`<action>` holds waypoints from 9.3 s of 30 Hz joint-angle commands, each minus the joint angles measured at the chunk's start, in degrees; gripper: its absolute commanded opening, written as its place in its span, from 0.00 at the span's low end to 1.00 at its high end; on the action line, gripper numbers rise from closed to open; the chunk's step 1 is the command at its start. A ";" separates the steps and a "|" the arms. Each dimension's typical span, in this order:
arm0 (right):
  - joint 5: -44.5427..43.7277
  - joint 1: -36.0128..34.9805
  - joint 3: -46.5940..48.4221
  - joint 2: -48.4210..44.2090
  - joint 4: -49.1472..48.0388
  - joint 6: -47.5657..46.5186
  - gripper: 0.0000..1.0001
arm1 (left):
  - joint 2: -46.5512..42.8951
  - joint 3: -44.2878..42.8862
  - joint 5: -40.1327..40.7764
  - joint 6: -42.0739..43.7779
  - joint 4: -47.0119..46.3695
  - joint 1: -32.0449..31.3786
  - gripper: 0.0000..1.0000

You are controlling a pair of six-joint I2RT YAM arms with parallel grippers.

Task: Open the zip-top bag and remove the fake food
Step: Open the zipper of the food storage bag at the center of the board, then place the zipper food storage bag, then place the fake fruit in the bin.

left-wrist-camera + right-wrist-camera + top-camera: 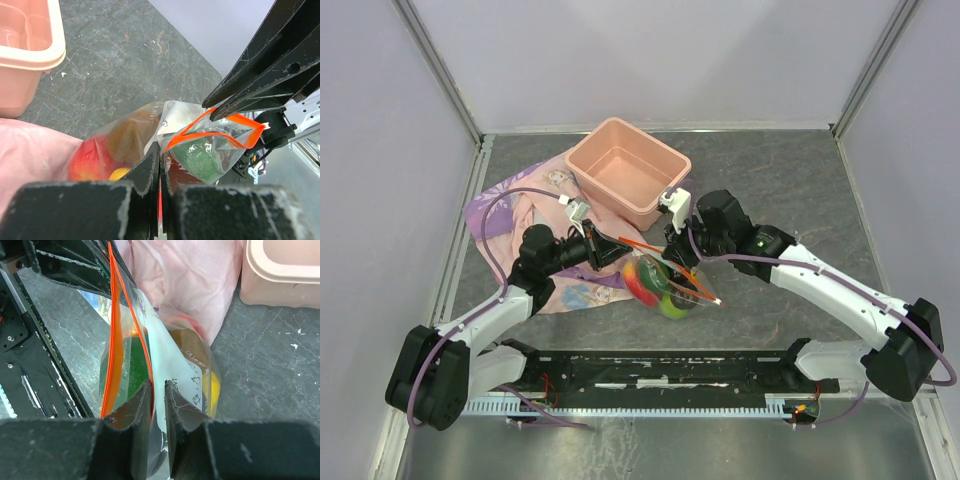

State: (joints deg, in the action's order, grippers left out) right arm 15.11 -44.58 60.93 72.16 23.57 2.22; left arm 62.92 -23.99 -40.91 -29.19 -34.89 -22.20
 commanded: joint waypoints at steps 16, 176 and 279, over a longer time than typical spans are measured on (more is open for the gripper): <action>-10.73 1.25 2.98 -5.92 -3.70 0.44 0.02 | -2.49 -4.97 6.69 -4.82 5.23 0.34 0.63; -0.13 7.25 -21.44 -6.74 -25.94 15.56 0.02 | 22.56 -9.60 49.39 -3.90 1.92 -30.63 0.15; -0.99 8.22 -25.00 -9.95 -27.01 15.88 0.02 | 30.41 -59.35 58.23 -11.08 47.45 -2.84 0.99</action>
State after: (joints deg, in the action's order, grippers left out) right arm 13.93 -36.62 35.77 63.29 -1.30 18.17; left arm 98.00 -83.83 12.86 -40.29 11.38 -25.06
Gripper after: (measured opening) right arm 0.023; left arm 0.993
